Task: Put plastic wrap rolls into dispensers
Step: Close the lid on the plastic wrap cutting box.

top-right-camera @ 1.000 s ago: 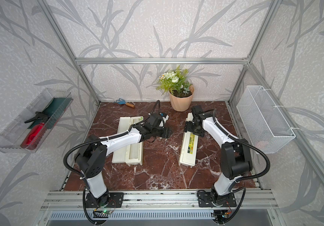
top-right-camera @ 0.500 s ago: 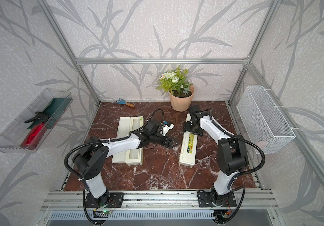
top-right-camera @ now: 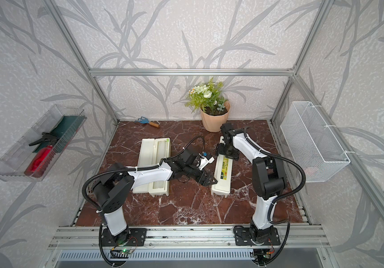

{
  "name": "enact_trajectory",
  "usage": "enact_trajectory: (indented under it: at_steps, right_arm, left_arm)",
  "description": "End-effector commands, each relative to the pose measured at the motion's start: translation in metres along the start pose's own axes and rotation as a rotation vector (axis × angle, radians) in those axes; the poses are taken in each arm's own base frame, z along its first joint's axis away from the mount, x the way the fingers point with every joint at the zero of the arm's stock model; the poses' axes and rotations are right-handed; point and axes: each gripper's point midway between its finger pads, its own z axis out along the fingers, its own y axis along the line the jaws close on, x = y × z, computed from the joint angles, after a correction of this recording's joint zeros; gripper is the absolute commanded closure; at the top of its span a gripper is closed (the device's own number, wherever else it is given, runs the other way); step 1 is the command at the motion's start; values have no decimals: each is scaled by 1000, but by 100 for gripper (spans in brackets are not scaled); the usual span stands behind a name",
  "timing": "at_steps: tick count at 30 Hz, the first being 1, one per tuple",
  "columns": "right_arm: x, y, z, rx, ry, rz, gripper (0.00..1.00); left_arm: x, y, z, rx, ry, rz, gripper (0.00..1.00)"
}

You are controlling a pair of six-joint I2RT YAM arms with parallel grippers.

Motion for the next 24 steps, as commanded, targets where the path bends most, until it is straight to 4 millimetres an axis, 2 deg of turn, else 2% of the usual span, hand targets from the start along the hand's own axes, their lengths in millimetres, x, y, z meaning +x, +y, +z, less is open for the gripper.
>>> enact_trajectory:
  at_steps: [1,11,22,24]
  right_arm:
    - [-8,3,2,1,5,15,16]
    - [-10,4,4,-16,22,55,9]
    - [7,-5,7,6,54,31,0]
    - [7,-7,4,13,42,21,1]
  left_arm:
    - [-2,6,3,-28,17,31,17]
    - [-8,3,2,-29,3,37,16]
    - [-4,4,8,-12,22,19,16]
    - [-4,4,10,-3,27,15,16]
